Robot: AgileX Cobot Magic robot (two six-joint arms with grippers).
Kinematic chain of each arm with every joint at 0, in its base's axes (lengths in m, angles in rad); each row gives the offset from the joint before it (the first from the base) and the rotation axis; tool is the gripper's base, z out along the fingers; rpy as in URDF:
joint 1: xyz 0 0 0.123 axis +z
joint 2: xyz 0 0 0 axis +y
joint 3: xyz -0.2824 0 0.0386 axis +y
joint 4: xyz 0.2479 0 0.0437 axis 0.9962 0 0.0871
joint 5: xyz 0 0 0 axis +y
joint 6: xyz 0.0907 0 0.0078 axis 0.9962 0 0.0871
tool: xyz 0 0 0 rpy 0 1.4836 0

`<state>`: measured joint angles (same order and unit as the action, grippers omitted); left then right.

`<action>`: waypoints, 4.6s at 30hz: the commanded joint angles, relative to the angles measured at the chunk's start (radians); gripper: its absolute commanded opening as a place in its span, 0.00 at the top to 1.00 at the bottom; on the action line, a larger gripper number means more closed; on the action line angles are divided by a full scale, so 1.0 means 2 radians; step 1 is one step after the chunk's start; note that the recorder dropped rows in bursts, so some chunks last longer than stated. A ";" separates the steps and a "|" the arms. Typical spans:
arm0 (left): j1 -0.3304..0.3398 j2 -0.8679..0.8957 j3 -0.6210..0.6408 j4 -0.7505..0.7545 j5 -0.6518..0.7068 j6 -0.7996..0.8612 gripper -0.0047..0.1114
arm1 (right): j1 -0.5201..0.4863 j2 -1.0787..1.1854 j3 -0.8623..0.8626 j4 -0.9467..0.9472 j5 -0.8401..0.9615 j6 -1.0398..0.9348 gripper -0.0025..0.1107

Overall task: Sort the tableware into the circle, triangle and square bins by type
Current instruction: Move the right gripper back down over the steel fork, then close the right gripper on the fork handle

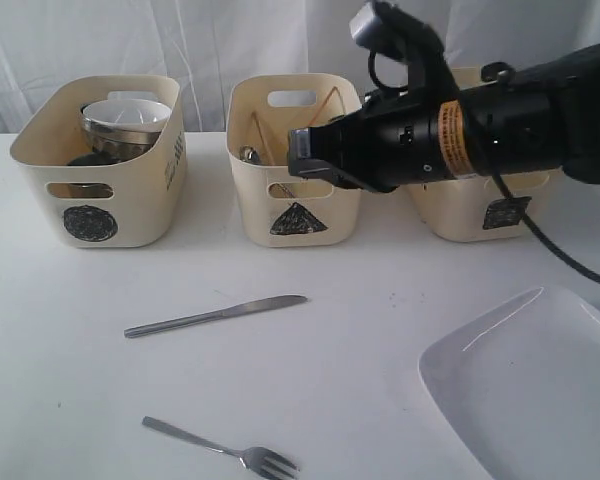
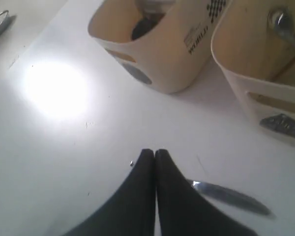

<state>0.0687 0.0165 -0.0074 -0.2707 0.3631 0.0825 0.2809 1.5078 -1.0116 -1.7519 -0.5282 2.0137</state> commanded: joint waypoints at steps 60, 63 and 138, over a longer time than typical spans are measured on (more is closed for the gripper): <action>0.000 -0.002 0.004 -0.005 0.020 -0.003 0.96 | 0.252 0.265 -0.221 0.969 0.845 -1.265 0.66; 0.000 -0.002 0.004 -0.005 0.020 -0.003 0.96 | 0.252 0.265 -0.220 0.968 0.874 -1.265 0.64; 0.000 -0.002 0.004 -0.005 0.020 -0.003 0.96 | 0.269 0.298 -0.179 0.912 0.733 -1.140 0.36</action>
<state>0.0687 0.0165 -0.0074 -0.2707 0.3631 0.0825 0.8182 2.0689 -1.3809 0.0732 0.9409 -0.2508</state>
